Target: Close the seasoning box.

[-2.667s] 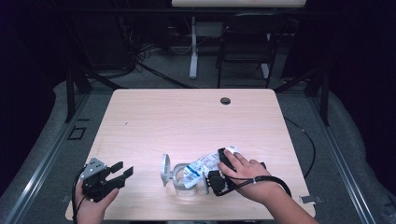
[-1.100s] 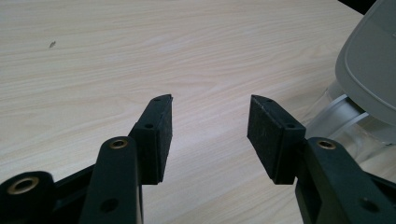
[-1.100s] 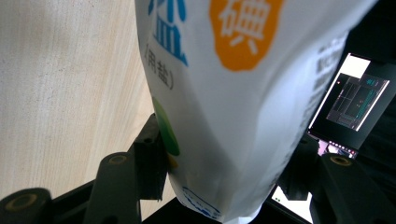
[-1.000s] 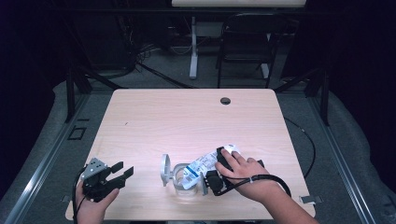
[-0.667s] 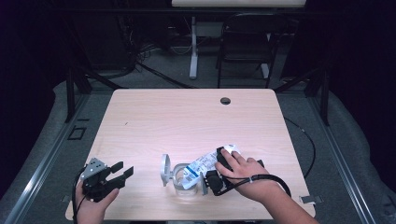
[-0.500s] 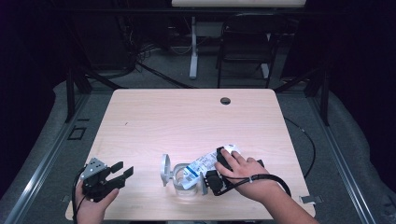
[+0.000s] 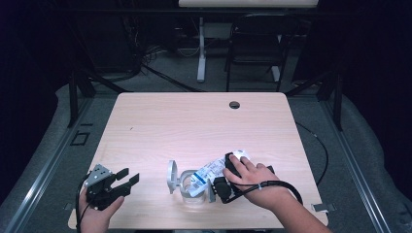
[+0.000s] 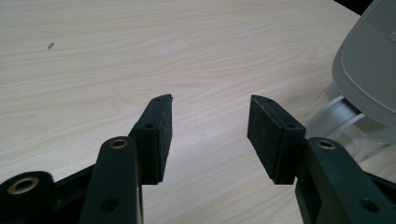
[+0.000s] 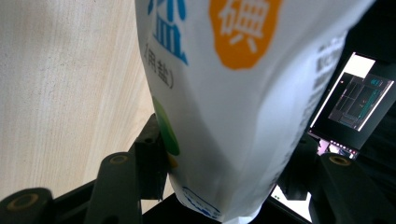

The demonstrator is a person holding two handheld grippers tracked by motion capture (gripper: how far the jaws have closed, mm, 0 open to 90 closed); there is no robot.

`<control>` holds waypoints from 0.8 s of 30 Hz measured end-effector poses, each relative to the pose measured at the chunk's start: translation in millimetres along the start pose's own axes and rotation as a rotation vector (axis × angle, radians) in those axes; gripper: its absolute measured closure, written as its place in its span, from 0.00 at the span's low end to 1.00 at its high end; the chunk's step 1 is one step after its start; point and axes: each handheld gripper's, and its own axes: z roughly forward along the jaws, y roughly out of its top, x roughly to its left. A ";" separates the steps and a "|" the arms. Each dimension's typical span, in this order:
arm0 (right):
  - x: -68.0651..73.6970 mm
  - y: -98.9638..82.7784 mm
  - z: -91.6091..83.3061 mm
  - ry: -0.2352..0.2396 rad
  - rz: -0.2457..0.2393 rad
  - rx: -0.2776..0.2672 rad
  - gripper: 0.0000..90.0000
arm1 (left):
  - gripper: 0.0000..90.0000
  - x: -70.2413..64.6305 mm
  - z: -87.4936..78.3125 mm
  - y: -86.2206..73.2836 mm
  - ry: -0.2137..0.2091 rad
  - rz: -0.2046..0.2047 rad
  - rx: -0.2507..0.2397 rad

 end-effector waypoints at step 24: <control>-2.5 1.1 -1.2 0.000 -0.024 0.025 0.51 | 0.56 -0.4 0.6 -0.2 -0.004 0.002 -0.002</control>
